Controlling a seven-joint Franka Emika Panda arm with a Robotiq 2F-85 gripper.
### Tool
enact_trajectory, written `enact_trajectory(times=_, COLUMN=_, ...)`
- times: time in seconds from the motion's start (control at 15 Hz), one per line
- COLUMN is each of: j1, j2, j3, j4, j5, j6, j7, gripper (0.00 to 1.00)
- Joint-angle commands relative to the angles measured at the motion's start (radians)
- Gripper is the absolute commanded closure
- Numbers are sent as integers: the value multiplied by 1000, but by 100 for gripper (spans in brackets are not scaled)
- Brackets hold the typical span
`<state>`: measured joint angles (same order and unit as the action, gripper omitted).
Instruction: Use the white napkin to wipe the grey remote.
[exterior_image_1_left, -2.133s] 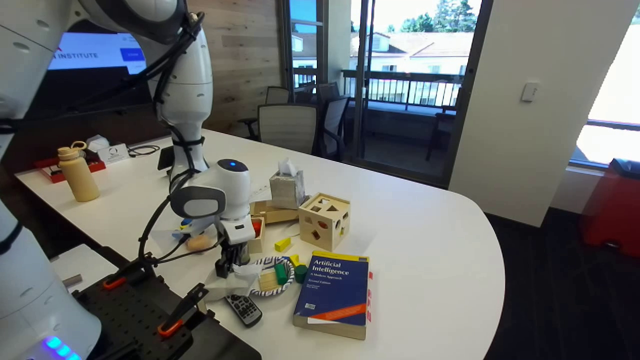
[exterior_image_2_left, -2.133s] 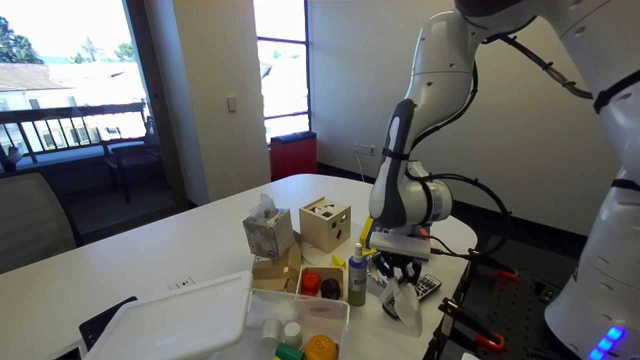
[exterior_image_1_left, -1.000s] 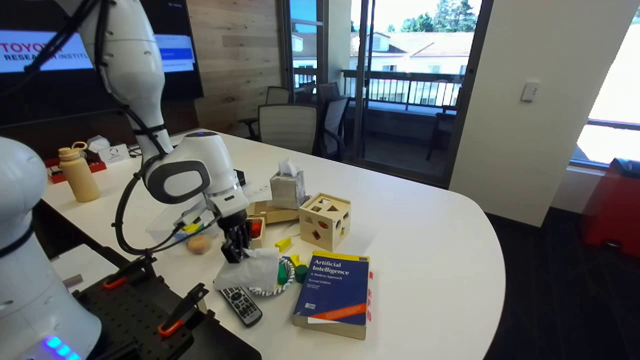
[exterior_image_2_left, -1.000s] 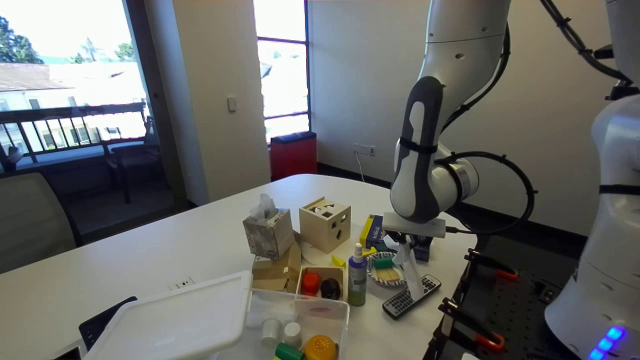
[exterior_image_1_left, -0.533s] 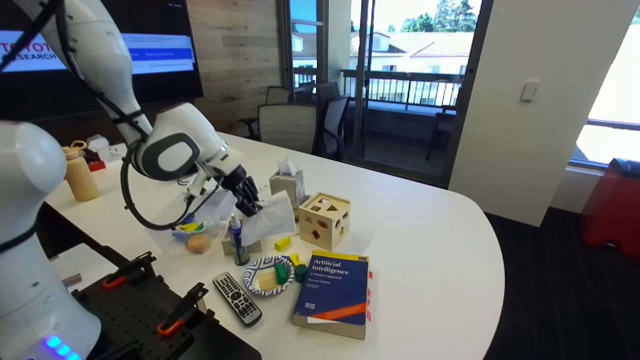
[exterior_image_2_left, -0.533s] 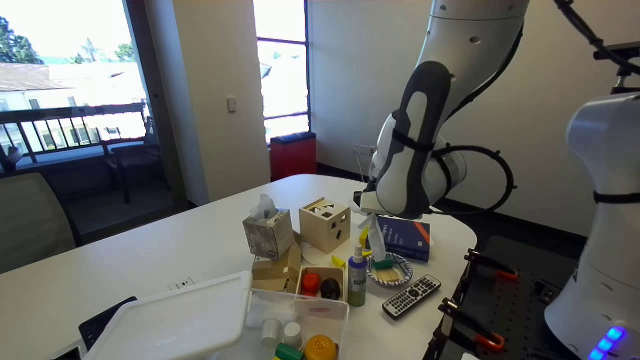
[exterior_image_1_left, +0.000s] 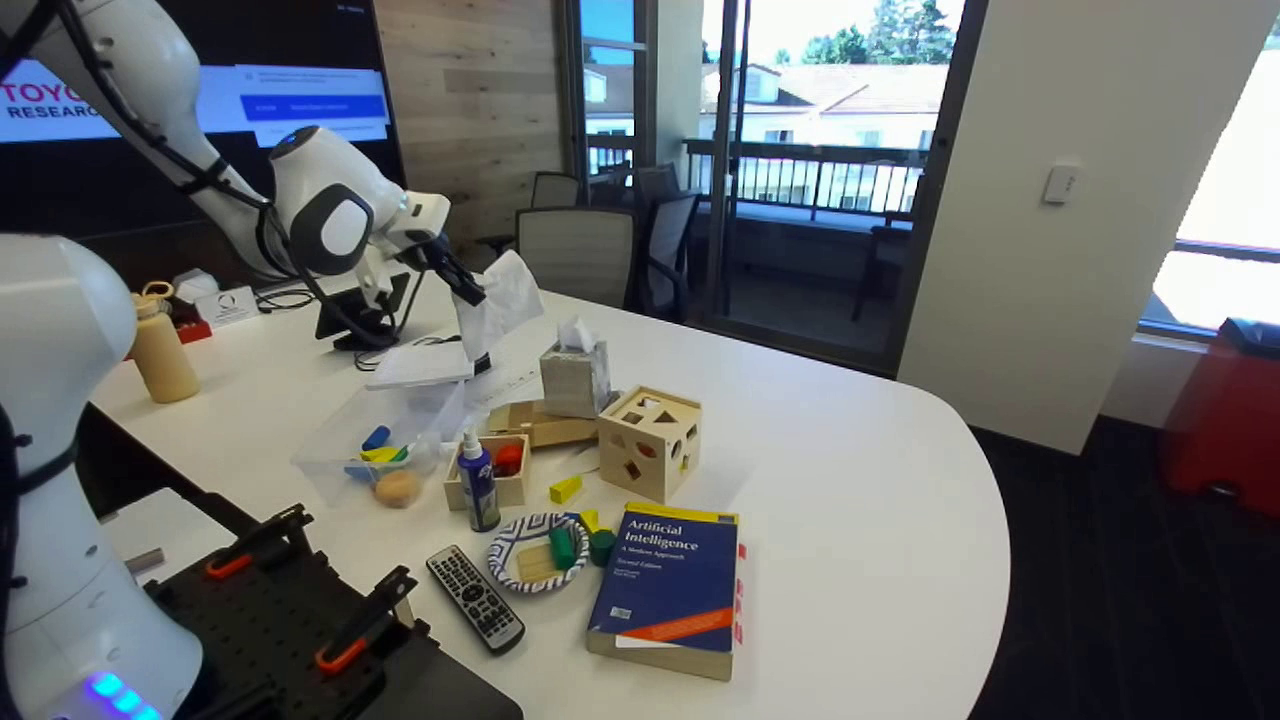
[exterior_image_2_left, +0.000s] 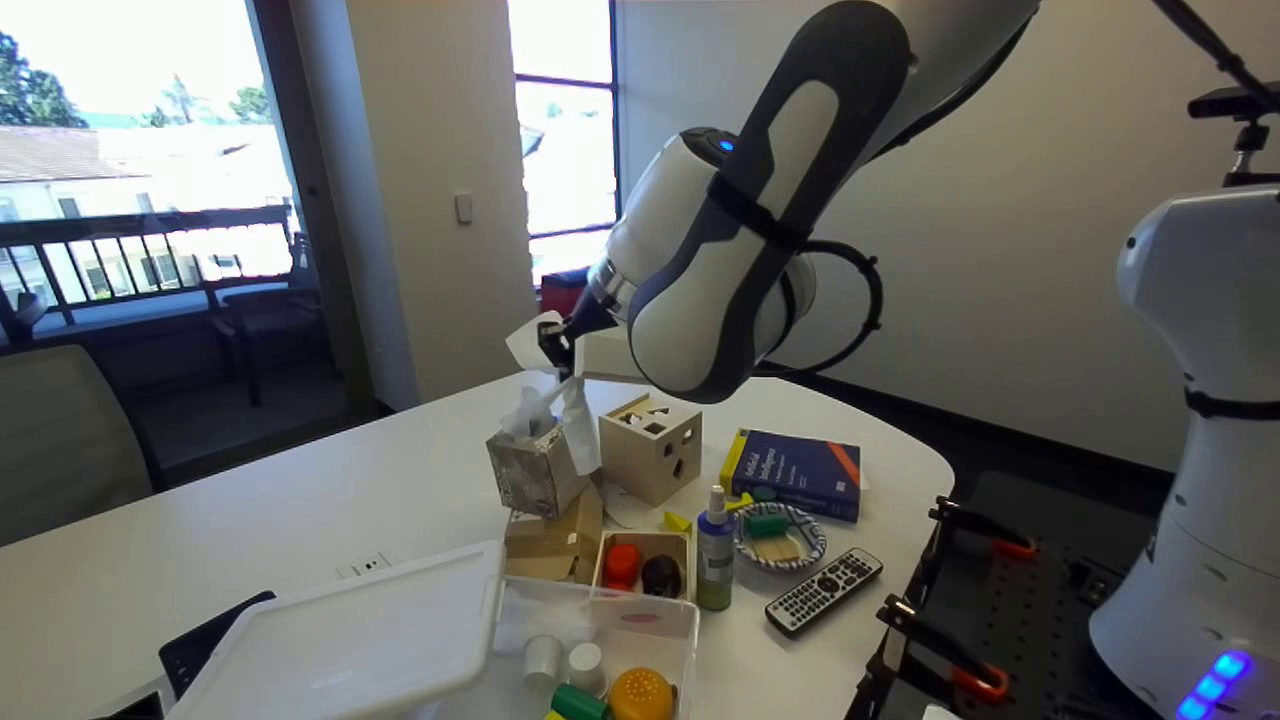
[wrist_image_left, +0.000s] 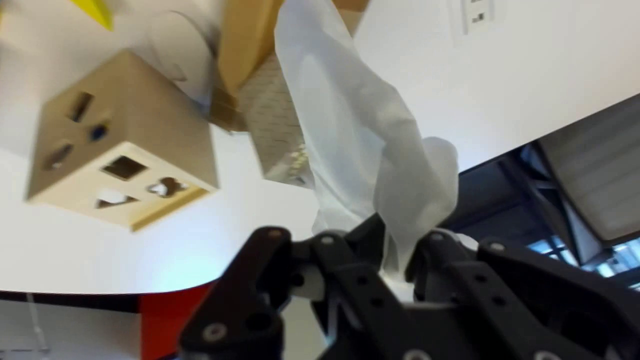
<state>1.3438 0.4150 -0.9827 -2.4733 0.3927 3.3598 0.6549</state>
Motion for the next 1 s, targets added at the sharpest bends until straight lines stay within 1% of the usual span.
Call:
enact_trajectory(times=0.0, j1=-187, j2=-38, j3=204, j4=150, j5=-53, j6=-64, j7=-100, gripper=99)
enact_trajectory(times=0.07, j1=-267, j2=-26, j3=289, j4=191, j5=-66, j6=-86, j7=-105, gripper=99)
enact_trajectory(times=0.2, j1=-415, j2=13, j3=442, j4=266, j5=-53, j6=-135, j7=-147, gripper=99)
enact_trajectory(times=0.27, j1=-477, j2=38, j3=490, j4=297, j5=-90, j6=-164, j7=-124, gripper=99)
enact_trajectory(times=0.4, j1=-605, j2=73, j3=600, j4=346, j5=-78, j6=-211, j7=-157, gripper=99)
enact_trajectory(times=0.53, j1=-702, j2=123, j3=676, j4=392, j5=-68, j6=-263, j7=-184, gripper=99)
enact_trajectory(times=0.6, j1=-738, j2=146, j3=703, j4=413, j5=-65, j6=-301, j7=-194, gripper=99)
enact_trajectory(times=0.67, j1=-758, j2=180, j3=710, j4=434, j5=-70, j6=-330, j7=-198, gripper=99)
enact_trajectory(times=0.73, j1=-809, j2=198, j3=751, j4=448, j5=-111, j6=-355, j7=-182, gripper=99)
enact_trajectory(times=0.93, j1=-880, j2=266, j3=810, j4=495, j5=-156, j6=-416, j7=-186, gripper=99)
